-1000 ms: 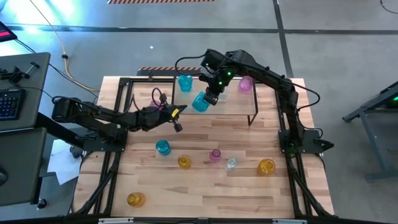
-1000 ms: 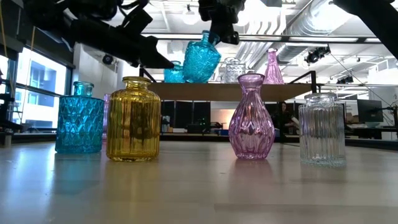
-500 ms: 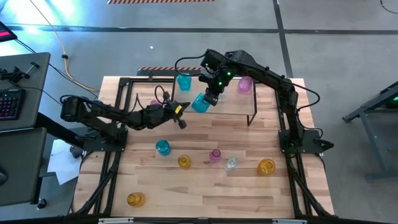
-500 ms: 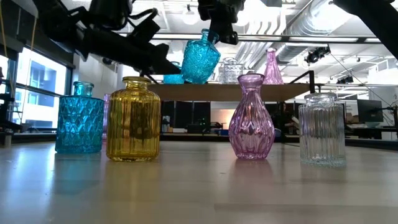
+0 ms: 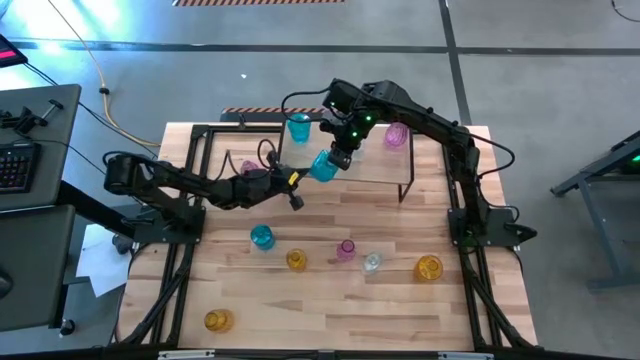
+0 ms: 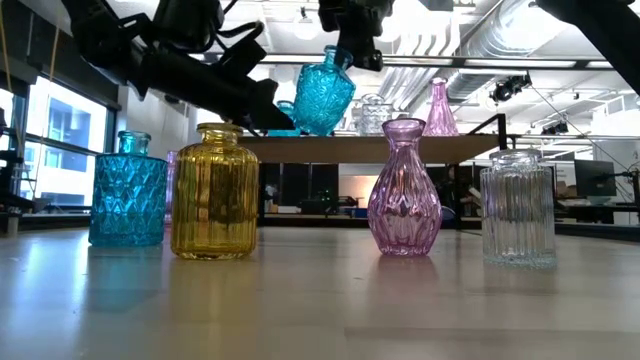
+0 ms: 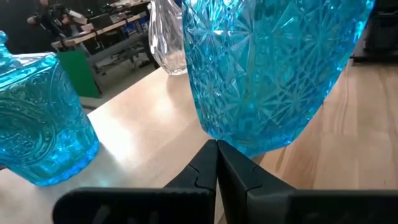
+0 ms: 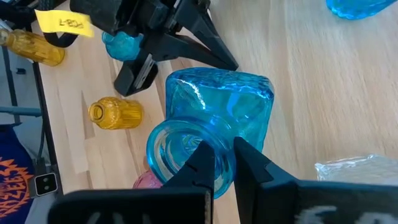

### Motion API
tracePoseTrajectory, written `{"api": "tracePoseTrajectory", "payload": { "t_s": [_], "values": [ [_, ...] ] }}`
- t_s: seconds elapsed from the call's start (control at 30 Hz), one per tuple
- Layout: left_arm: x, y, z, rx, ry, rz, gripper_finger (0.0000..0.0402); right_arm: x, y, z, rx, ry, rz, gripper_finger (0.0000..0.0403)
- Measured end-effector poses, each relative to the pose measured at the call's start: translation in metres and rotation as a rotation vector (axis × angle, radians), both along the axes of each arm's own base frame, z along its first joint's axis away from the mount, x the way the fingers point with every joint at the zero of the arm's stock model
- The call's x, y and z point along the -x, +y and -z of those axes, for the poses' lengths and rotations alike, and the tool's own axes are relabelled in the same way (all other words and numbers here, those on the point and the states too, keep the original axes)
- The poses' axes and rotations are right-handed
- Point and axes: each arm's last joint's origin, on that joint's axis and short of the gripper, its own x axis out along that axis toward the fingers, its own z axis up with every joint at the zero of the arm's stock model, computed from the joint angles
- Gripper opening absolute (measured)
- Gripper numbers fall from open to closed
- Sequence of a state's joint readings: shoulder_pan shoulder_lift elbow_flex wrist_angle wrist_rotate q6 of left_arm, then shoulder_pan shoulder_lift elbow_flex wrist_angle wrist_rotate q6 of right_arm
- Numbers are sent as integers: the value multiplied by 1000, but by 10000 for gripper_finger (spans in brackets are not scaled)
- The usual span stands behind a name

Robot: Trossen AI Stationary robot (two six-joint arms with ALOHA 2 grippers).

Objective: Sort vases onto shelf
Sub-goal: Put the right blue vase on the shelf aligned with the other blue vase

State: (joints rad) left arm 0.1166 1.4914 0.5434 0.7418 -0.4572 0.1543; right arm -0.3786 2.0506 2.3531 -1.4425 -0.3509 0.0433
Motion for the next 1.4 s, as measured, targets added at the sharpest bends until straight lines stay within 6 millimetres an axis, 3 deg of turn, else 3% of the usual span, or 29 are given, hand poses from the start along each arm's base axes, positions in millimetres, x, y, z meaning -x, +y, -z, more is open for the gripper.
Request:
{"api": "tracePoseTrajectory", "payload": {
  "t_s": [0.8,1.4],
  "values": [
    [-5,-15,-11,-41,-59,21,0,0,-2,-2,62,-5,9,8],
    [-5,-16,-10,-47,-42,-9,0,-3,-21,-4,206,-46,96,8]
  ]
}}
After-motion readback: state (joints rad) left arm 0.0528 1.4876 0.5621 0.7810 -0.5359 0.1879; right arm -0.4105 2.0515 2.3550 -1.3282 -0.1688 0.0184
